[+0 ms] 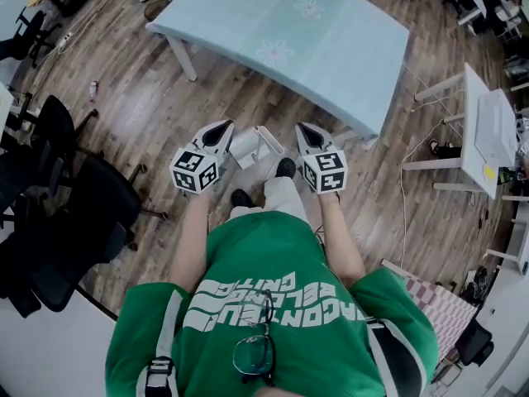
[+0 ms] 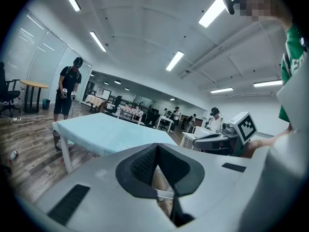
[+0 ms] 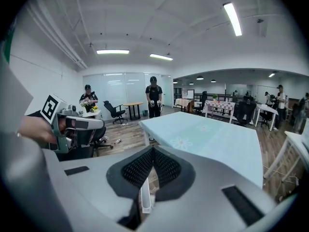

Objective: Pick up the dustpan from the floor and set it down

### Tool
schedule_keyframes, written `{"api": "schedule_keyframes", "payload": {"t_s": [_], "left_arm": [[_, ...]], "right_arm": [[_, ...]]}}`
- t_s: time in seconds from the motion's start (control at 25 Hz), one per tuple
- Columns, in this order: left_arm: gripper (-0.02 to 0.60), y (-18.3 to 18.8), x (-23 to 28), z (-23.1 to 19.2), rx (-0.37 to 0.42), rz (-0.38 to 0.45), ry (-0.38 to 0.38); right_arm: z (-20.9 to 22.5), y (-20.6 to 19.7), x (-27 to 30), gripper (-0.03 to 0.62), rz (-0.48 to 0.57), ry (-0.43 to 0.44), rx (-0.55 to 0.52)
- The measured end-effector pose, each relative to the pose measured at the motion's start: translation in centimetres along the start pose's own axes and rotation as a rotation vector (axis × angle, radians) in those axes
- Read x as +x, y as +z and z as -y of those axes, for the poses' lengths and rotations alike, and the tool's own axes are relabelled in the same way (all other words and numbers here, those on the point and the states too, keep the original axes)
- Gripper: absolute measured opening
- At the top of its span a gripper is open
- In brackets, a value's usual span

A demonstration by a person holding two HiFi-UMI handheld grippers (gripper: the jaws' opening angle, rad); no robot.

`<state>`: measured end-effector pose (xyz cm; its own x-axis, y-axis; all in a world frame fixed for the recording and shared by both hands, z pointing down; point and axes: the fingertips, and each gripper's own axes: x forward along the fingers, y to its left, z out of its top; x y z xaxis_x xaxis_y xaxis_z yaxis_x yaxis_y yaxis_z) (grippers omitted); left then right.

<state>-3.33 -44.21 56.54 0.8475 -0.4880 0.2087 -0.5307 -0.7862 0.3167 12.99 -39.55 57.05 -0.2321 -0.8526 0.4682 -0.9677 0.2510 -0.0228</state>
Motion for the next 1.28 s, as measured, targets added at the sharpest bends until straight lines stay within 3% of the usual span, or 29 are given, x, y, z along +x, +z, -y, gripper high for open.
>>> {"api": "schedule_keyframes", "payload": {"t_s": [0.44, 1.28], "left_arm": [[0.003, 0.5, 0.2, 1.1, 0.018, 0.009, -0.005], [0.003, 0.1, -0.4, -0.3, 0.000, 0.006, 0.017]], "right_arm": [[0.9, -0.7, -1.9, 0.008, 0.010, -0.020, 0.017], [0.8, -1.7, -0.6, 0.008, -0.022, -0.010, 0.029]]}}
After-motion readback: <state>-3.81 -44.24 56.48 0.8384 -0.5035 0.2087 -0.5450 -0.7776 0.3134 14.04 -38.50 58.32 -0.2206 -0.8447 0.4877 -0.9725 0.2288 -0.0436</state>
